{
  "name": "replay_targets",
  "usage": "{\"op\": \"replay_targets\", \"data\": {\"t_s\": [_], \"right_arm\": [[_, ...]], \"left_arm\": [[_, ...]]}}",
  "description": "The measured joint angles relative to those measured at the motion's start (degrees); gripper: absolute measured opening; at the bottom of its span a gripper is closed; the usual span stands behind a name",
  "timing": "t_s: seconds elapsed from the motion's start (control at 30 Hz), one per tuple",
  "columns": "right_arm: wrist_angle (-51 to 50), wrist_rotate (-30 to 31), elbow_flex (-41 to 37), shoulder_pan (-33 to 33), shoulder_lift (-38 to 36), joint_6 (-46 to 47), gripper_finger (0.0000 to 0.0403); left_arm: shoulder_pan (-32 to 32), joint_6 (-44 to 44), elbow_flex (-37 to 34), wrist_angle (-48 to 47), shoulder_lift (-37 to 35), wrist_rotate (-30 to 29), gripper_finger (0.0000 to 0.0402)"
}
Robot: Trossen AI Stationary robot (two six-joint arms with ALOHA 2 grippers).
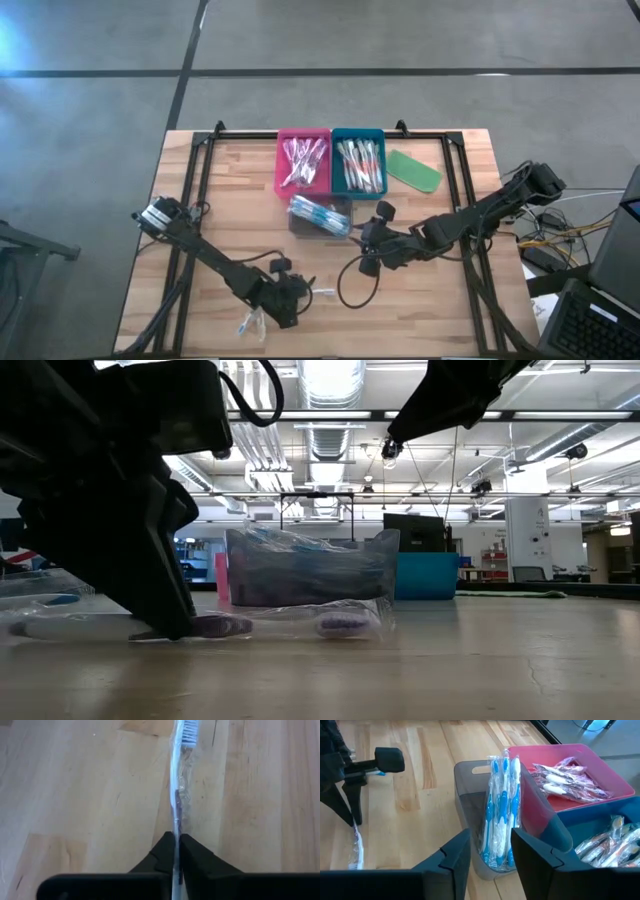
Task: Pick & Place Toothbrushes
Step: Put the purple toothbrush into the pink bin
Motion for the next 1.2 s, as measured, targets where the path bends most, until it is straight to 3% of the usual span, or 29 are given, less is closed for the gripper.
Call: {"op": "replay_targets", "data": {"t_s": [0.47,0.6,0.9,1.0,1.2], "right_arm": [[0.0,0.02,0.0,0.0,0.0,-0.15,0.0076],[0.02,0.02,0.0,0.0,0.0,-0.15,0.006],[-0.04,0.04,-0.02,0.0,0.0,-0.13,0.0037],[-0.06,0.04,-0.02,0.0,0.0,-0.13,0.0033],[-0.01,0.04,-0.04,0.0,0.0,-0.11,0.0037]], "left_arm": [[0.04,1.11,-0.09,0.1,0.0,0.1,0.0022],[0.06,1.74,-0.09,-0.06,-0.61,2.97,0.0016],[-0.91,5.14,-0.15,-2.47,-8.12,6.23,0.0017],[-1.33,6.08,-0.15,-5.8,-12.53,3.32,0.0016],[-0.85,5.99,-0.15,-15.37,-22.26,-11.06,0.0017]]}}
